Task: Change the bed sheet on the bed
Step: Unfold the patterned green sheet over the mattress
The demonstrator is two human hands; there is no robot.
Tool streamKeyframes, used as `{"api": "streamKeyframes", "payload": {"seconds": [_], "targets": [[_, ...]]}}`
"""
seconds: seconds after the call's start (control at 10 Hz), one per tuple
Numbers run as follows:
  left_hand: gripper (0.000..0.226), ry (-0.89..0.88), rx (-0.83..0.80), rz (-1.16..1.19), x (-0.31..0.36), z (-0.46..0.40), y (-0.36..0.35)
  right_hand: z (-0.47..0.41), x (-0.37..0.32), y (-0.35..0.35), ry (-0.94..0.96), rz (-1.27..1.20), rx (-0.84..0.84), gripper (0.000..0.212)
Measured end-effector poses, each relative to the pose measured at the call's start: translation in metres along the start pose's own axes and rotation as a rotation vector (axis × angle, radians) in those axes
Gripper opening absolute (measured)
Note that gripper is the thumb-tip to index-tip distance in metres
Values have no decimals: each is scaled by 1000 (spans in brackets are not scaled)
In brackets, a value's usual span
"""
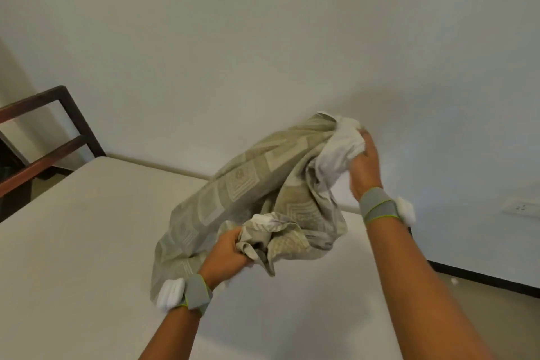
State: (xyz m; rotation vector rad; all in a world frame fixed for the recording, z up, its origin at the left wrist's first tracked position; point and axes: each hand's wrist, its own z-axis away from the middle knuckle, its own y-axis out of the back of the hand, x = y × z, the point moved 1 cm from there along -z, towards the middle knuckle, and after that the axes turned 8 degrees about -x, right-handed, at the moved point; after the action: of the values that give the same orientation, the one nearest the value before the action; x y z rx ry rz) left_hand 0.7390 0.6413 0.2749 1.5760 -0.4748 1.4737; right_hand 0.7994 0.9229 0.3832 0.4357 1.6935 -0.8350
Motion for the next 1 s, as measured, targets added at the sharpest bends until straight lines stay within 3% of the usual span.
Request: {"api": "streamKeyframes", "payload": {"seconds": [0.1,0.2,0.3,0.4,0.5,0.6,0.7,0.8,0.9,1.0], "targets": [[18,22,-123,-1,-14,-10,-35,10,50,82,-125,364,142,35],[34,74,-242,-39,-45,-24,-104,80,154,178,-650,579,272,56],[45,151,-311,-89,-65,-27,-149,148,216,206,-977,442,216,62],[56,170,-483,-154,-79,-23,-209,228,276,213,-1296,20,187,71],[60,158,-605,-251,-88,-18,-237,252,268,195,-1356,-169,375,53],[71,128,-748,-336,-102,-5,-252,246,213,176,-1008,-541,533,25],[81,130,-702,-450,-108,3,-248,228,205,175,-1045,-670,543,40],[93,179,-435,-570,-117,-5,-231,204,217,184,-1096,-575,509,60],[77,191,-342,-683,-117,-28,-206,181,221,183,-1039,-414,519,46],[35,248,-201,-802,-63,-81,-155,110,161,170,-734,-356,450,30]]}}
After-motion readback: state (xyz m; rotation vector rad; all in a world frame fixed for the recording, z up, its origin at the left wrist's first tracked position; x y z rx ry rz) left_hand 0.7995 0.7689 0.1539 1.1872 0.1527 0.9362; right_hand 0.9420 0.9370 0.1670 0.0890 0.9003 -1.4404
